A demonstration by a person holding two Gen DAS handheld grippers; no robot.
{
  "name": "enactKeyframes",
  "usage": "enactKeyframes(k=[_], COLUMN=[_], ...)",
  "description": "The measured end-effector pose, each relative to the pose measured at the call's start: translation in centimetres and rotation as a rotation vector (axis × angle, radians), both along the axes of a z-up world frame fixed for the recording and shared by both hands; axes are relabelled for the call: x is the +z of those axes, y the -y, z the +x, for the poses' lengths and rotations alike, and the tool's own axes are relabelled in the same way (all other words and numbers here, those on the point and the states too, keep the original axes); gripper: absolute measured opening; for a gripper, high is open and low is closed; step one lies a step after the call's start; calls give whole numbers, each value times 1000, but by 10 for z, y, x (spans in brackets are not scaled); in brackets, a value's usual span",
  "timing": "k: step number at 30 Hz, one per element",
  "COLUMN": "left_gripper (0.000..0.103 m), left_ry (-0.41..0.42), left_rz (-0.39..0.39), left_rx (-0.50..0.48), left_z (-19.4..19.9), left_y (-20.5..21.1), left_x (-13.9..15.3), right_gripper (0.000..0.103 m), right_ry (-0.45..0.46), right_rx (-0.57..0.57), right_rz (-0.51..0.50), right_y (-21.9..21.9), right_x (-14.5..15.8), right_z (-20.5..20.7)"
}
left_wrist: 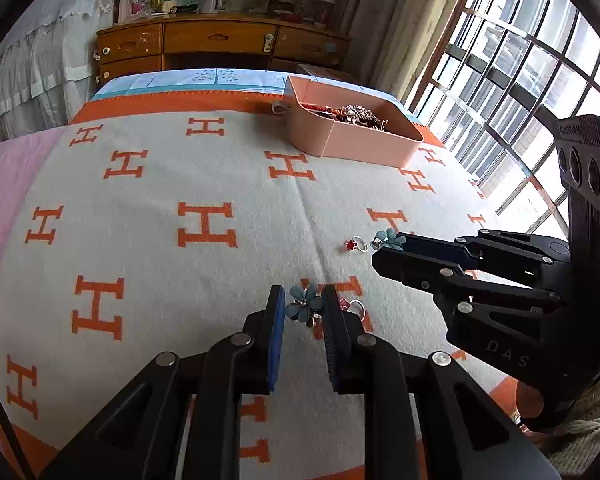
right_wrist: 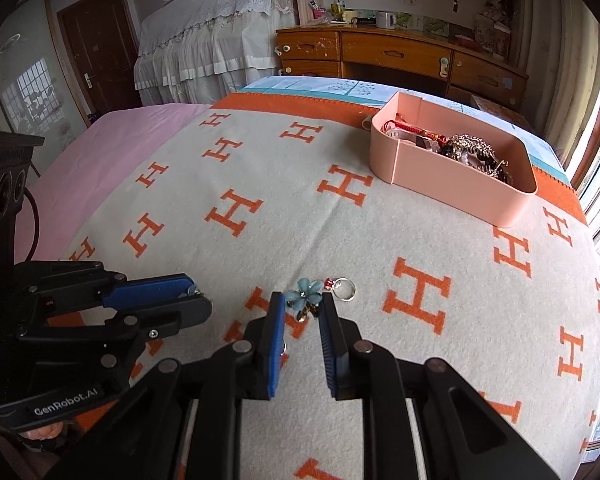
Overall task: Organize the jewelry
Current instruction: 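Lower both flower brooches into the pink tray with both tools, then open both tools and lift them out of the tray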
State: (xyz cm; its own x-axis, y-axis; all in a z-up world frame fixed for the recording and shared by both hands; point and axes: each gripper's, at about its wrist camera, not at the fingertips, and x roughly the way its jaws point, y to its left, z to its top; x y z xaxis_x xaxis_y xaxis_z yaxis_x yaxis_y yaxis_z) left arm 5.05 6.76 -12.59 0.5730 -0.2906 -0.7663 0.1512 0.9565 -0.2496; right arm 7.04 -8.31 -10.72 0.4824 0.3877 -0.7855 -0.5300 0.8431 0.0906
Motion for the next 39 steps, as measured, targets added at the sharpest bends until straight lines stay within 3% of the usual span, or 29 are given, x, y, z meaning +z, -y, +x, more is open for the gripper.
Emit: enactKeyframes(k=[11,15,23,30,33,35,39], left_gripper=[16,16,16,18,32,61,64], left_ry=[149,166,39,-62,-69,-52,-22], left_rz=[41,82,87,107,124,128,147], left_rx=[-73,-66,-43,-8,4,16,36], left_z=[85,135,240,276,277,273,265], left_y=[36,53,76,81,76,72,60], left_x=[111,128,97,53,46,47,55], right_gripper=[17,17,17,17,19,19,19], right_ry=[123,90,-76,-197,-225,-261,-279], right_rx=[-114,-184,-259,-292,-313,-308,-301], right_rz=[145,215,303,367,391,417,443], right_y=[63,88,99,87,84,82,78], right_x=[100,118,91,46,34,28,23], right_z=[57,102,188,236,248,256,260])
